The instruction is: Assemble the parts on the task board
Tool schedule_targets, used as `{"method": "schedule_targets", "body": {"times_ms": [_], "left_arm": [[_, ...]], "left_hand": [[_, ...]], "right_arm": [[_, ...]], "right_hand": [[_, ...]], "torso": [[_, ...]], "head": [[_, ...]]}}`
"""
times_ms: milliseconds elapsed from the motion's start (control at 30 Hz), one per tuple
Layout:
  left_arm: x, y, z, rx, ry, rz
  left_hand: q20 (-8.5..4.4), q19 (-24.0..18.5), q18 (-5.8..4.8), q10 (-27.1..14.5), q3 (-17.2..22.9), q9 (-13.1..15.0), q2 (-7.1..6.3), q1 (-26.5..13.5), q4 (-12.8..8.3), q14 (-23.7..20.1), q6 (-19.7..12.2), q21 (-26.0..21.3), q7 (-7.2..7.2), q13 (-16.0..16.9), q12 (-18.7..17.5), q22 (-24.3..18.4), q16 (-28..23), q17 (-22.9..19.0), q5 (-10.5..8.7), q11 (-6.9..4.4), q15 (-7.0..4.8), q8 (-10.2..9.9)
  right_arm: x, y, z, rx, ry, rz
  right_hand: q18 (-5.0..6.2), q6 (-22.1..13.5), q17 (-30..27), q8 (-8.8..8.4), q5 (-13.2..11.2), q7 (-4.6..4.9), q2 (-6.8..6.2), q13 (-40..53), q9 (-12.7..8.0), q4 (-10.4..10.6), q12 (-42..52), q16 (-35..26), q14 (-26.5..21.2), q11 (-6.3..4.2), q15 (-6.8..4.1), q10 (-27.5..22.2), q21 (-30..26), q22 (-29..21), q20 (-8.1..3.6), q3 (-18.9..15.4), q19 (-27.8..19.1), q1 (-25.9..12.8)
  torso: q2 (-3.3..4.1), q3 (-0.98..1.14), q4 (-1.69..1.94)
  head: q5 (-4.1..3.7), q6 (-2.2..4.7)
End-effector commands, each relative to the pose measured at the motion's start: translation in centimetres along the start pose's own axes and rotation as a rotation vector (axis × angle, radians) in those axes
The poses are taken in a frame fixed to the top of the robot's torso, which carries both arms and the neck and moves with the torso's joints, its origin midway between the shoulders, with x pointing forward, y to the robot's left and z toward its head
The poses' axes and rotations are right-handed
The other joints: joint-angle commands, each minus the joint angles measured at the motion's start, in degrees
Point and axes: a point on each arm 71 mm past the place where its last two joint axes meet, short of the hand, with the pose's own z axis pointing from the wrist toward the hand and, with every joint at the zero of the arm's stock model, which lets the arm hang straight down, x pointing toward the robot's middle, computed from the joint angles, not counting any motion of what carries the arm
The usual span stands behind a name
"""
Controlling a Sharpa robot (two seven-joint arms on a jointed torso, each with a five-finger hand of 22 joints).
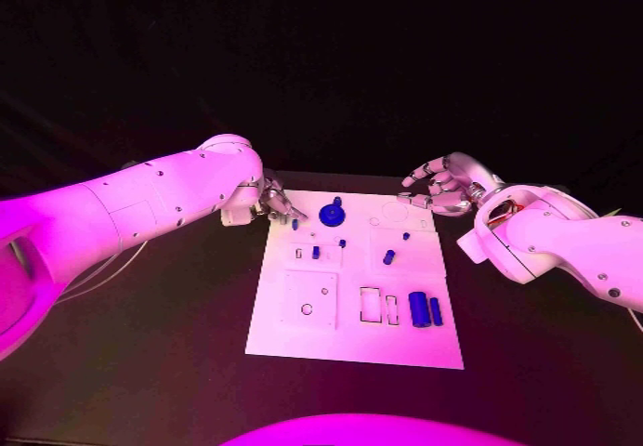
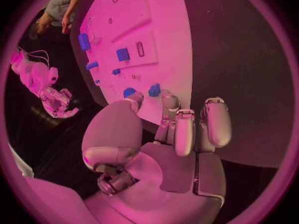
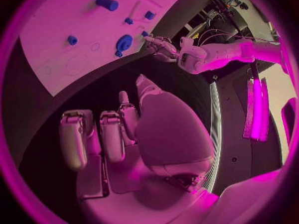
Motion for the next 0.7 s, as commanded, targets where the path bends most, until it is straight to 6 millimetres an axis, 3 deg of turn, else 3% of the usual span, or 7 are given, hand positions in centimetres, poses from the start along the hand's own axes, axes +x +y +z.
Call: {"method": "schedule_targets", "body": {"times_ms": [33, 700], "left_arm": [[0.24, -0.30, 0.16, 0.007, 0.017, 0.007], [0.37, -0.35, 0.49, 0.007, 0.016, -0.013]], "left_hand": [[0.07, -0.3, -0.17, -0.5, -0.4, 0.0, -0.04, -0.5, 0.1, 5.1, -0.3, -0.2, 0.13, -0.1, -0.2, 0.0, -0.1, 13.1, -0.04, 0.05, 0.42, -0.3], [0.13, -0.2, -0.20, -0.5, -0.7, -0.3, 1.39, 1.8, -0.1, 5.1, 0.0, -0.2, 0.11, 0.0, 0.0, 0.2, 0.0, 13.3, -0.01, 0.04, 0.44, -0.8]], "right_arm": [[0.16, 0.16, -0.02, -0.014, 0.014, -0.004], [0.17, 0.18, -0.07, -0.014, 0.015, -0.004]], "right_hand": [[0.70, -0.3, 10.9, 0.35, 0.1, 0.07, 0.03, 3.9, 0.1, 0.1, 0.1, -0.4, 5.1, -0.08, -0.38, 0.2, -0.3, 12.3, -0.34, 0.3, 4.2, -0.3], [0.69, -0.6, 11.0, 0.80, 0.1, 0.07, 0.06, 3.9, 0.1, 0.1, 0.2, -0.4, 5.1, -0.09, -0.38, 0.3, -0.3, 12.3, -0.35, 0.6, 4.2, -0.5]], "torso": [[0.05, 0.02, -0.03], [-0.10, 0.08, 0.01]], "head": [[-0.13, -0.09], [-0.46, -0.57]]}}
